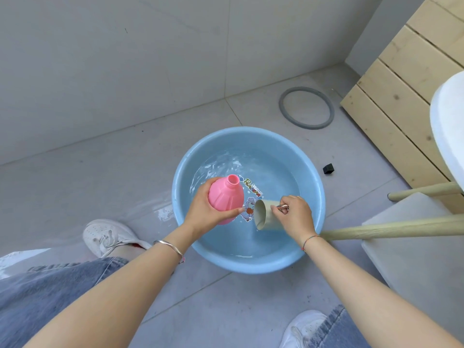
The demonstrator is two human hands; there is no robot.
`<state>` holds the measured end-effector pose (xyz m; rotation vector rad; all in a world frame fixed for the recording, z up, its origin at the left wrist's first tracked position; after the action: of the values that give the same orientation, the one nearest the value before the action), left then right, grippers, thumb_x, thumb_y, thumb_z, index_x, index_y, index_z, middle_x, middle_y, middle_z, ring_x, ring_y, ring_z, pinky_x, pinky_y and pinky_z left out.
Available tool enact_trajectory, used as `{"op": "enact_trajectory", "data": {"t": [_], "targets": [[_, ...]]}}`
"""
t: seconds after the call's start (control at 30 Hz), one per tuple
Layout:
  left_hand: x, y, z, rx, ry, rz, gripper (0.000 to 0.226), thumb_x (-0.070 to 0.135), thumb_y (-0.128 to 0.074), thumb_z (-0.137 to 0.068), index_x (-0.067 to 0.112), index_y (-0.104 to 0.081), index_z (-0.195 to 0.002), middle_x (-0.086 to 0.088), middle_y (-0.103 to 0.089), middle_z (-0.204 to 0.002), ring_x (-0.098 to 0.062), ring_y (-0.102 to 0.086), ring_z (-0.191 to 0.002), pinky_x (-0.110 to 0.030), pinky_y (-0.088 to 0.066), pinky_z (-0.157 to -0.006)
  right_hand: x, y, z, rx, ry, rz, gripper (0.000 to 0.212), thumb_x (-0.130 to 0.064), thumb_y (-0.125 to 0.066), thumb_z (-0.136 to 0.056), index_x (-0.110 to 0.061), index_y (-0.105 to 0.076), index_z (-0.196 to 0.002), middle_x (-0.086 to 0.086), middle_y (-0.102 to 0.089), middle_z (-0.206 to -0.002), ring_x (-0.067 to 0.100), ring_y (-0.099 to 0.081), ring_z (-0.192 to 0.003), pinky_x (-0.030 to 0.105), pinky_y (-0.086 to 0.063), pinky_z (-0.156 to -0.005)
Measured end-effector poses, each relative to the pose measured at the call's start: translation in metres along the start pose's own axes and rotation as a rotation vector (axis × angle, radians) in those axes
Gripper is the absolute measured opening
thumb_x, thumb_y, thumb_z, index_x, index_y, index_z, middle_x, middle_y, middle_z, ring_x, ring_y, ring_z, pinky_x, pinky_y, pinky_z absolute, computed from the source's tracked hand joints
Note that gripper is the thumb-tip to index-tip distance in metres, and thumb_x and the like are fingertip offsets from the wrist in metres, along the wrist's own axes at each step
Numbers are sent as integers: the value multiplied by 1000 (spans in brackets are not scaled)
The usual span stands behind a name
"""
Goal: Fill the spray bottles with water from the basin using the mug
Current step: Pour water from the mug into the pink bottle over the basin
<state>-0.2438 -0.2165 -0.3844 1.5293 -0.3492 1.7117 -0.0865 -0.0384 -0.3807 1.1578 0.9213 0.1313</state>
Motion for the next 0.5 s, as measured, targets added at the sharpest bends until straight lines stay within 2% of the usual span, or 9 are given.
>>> {"op": "enact_trajectory", "data": {"t": [0.17, 0.27, 0.4, 0.5], "targets": [[3, 1, 0, 0, -1, 6, 75, 36, -95, -55, 50, -48, -112, 17, -59, -116, -4, -59, -103, -26, -52, -85, 1, -4, 3, -7, -3, 1, 53, -11, -69, -78, -21, -26, -50, -6, -35, -54, 25, -41, -67, 33, -20, -57], [7, 3, 0, 12, -10, 3, 74, 34, -95, -56, 50, -47, -111, 21, -58, -114, -1, -58, -102, -23, -50, -84, 2, -2, 4, -1, -24, -64, 51, -12, -70, -79, -19, -28, -50, -6, -36, -54, 22, -39, -65, 21, -25, -53], [8, 8, 2, 24, -10, 16, 73, 38, -95, -56, 51, -48, -111, 22, -59, -113, -4, -60, -102, -25, -52, -84, 19, 9, 3, 11, -200, -292, 41, -15, -70, -81, -12, -39, -54, 0, -34, -52, 15, -30, -53, 20, -23, -48], [12, 11, 4, 38, -17, 32, 72, 37, -94, -56, 51, -48, -110, 20, -60, -113, -5, -60, -102, -25, -52, -83, 25, 21, 6, 29, -329, -512, 40, -14, -68, -81, -13, -38, -56, 6, -38, -59, 15, -32, -58, 21, -24, -48]]}}
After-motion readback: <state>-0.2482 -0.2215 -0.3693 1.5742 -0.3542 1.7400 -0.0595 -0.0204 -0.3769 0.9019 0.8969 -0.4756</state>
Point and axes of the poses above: each hand's wrist, its own z-axis away from the middle knuckle, its own y-axis out of the back of the hand, x = y × z, the point moved 9 cm from there along -z, towards the middle knuckle
